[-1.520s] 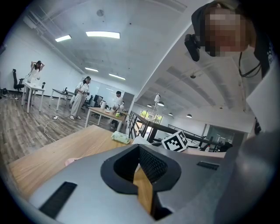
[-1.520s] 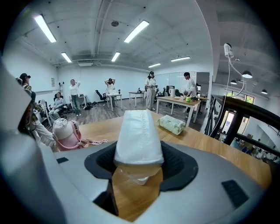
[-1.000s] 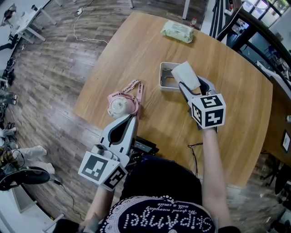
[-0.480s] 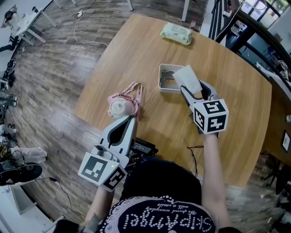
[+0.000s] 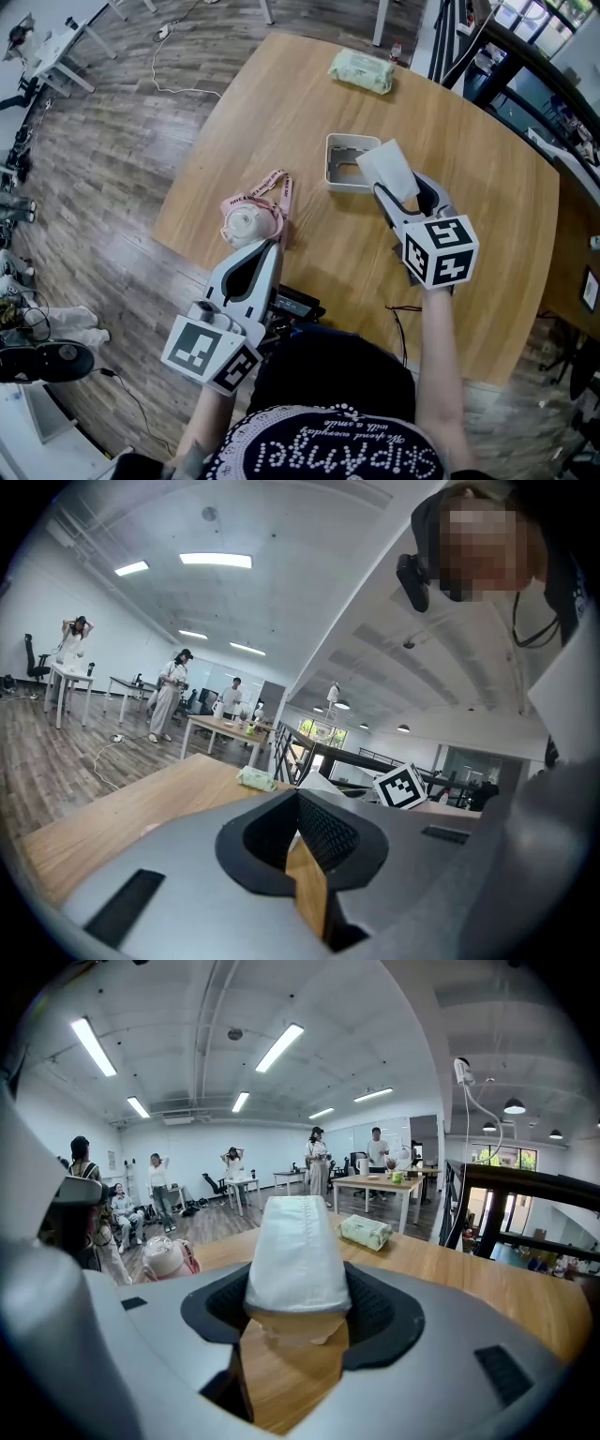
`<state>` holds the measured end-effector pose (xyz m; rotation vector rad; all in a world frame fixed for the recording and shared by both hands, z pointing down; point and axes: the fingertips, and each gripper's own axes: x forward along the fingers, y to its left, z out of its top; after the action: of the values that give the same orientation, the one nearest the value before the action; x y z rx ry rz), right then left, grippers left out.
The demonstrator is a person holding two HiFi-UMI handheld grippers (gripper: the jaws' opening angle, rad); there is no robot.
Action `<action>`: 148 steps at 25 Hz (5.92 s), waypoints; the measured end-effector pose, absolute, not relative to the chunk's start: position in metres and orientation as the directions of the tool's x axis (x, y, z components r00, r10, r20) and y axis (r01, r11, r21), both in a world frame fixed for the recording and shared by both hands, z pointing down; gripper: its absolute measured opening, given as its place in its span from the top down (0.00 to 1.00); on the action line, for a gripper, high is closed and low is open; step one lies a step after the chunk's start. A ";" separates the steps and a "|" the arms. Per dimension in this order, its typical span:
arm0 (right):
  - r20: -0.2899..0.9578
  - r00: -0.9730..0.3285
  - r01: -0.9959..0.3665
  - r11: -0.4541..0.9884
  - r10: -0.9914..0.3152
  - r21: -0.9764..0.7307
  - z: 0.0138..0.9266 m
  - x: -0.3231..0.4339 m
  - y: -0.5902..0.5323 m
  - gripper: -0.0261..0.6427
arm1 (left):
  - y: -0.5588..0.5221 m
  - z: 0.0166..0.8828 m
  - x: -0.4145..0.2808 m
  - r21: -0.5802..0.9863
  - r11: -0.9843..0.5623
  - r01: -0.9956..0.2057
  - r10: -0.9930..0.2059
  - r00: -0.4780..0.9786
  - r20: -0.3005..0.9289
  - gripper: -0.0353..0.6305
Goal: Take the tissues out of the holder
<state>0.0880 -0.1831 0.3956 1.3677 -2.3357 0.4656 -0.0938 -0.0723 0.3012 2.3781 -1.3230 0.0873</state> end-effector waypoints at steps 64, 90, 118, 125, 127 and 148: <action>0.463 -0.464 -0.880 0.454 -0.756 -0.141 0.384 0.087 -0.114 0.56 | -0.071 0.304 -0.088 0.332 -0.474 -0.816 -0.791 0.560 0.247 0.94; 0.453 -0.485 -0.870 0.468 -0.748 -0.158 0.382 0.085 -0.089 0.56 | -0.070 0.305 -0.089 0.336 -0.475 -0.814 -0.792 0.561 0.240 0.94; 0.434 -0.490 -0.868 0.466 -0.756 -0.169 0.374 0.094 -0.057 0.56 | -0.067 0.303 -0.091 0.331 -0.469 -0.819 -0.799 0.553 0.236 0.94; 0.438 -0.497 -0.864 0.472 -0.749 -0.173 0.376 0.095 -0.047 0.56 | -0.066 0.302 -0.092 0.332 -0.465 -0.821 -0.800 0.550 0.239 0.94; 0.442 -0.497 -0.864 0.473 -0.747 -0.174 0.377 0.096 -0.043 0.56 | -0.065 0.302 -0.092 0.332 -0.464 -0.821 -0.801 0.549 0.240 0.94; 0.412 -0.548 -0.833 0.522 -0.728 -0.186 0.375 0.095 -0.009 0.56 | -0.060 0.302 -0.093 0.328 -0.456 -0.827 -0.806 0.540 0.241 0.94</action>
<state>0.0947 -0.0094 0.3747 1.3079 -2.4822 0.5289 -0.0932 -0.0598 0.3023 2.3760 -1.3334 0.0698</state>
